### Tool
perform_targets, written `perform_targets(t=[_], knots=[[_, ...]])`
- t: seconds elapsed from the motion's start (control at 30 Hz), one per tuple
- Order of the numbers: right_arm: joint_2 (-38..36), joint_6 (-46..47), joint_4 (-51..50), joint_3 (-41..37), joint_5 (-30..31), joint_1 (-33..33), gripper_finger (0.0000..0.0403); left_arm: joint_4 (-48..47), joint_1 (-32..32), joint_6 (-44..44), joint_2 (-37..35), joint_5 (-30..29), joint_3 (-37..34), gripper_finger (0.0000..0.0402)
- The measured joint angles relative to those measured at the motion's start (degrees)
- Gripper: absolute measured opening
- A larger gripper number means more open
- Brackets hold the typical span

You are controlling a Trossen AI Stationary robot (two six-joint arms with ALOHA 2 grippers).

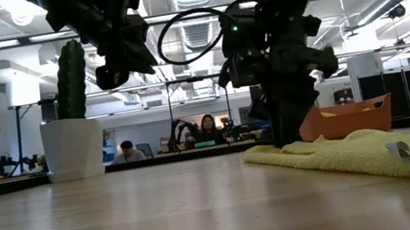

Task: Roll microfiber towels into tight, uniform cylinder then place into a basket
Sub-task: Fold the yellow towel

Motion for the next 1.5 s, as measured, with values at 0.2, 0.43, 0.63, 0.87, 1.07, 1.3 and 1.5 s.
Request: perform_targets(t=[0.2, 0.43, 0.63, 0.87, 1.07, 1.3, 1.5], knots=[[0.01, 0.46, 2.43, 0.00, 2.78, 0.00, 0.0099, 0.00, -0.02, -0.02, 0.00, 0.00, 0.00, 0.0061], [0.02, 3.75, 2.23, -0.64, -0.66, 0.02, 0.0099, -0.31, -0.26, -0.47, 0.00, 0.04, 0.00, 0.0061], [0.02, 1.43, 2.55, -2.23, -1.21, 0.04, 0.0099, -0.52, -0.76, -0.58, 0.00, 0.16, -0.02, 0.0061], [0.02, 0.47, 3.02, -3.21, -1.20, 0.02, 0.0099, -0.50, -0.76, -1.51, 0.00, 0.17, -0.02, 0.0061], [0.02, 0.72, 3.53, -2.54, 0.10, 0.09, 0.0091, -0.48, -0.81, -1.60, 0.00, 0.17, -0.02, 0.0061], [0.02, 3.92, 3.64, -1.70, 0.15, 1.07, 0.0036, -0.47, -0.81, -1.75, -0.02, 0.17, -0.02, 0.0061], [-1.03, 5.81, 1.24, -1.52, 0.13, 1.53, 0.0009, -0.46, -0.79, -1.75, -0.02, 0.17, -0.02, 0.0061]])
